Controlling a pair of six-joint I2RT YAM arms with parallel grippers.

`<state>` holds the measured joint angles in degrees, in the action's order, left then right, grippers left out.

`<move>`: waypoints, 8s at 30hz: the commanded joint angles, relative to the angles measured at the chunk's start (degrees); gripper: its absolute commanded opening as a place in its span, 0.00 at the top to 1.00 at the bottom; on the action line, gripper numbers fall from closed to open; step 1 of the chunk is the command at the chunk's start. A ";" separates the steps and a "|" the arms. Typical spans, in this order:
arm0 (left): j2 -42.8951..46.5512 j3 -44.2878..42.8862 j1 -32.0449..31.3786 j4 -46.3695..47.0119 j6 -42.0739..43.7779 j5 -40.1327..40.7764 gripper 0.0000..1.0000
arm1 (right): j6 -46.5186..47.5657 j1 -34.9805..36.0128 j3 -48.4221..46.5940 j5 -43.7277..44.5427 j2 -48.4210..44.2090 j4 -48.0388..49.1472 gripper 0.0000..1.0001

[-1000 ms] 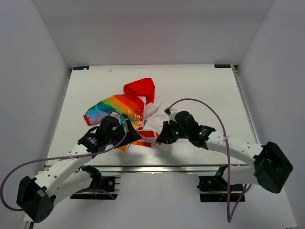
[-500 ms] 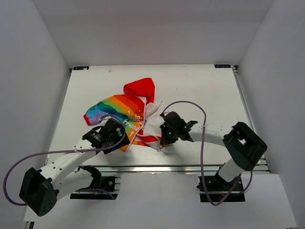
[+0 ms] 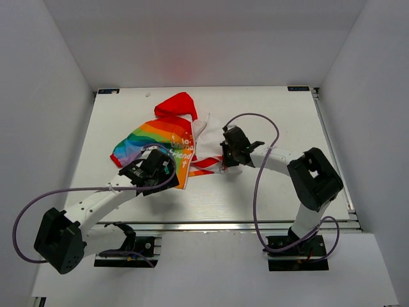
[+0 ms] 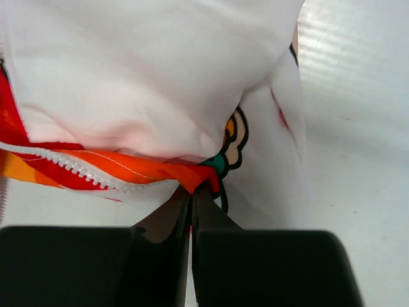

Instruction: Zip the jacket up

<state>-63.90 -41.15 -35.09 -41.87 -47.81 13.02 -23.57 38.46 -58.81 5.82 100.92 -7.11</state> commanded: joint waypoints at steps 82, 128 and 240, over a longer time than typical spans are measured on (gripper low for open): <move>11.34 8.09 -5.60 35.17 -0.88 -12.92 1.00 | -6.48 0.13 13.81 -57.15 -16.29 32.59 1.00; 18.63 24.09 -12.10 64.28 8.26 -2.03 1.00 | -33.73 3.47 21.01 -42.48 -18.92 47.10 1.00; 21.71 26.12 -15.09 64.01 4.39 6.15 1.00 | -38.92 6.63 23.30 -32.28 -22.18 47.54 1.00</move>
<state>-42.74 -14.63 -49.91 21.45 -43.29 19.14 -62.59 44.56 -33.95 -26.26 78.59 37.45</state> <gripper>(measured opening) 0.025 0.012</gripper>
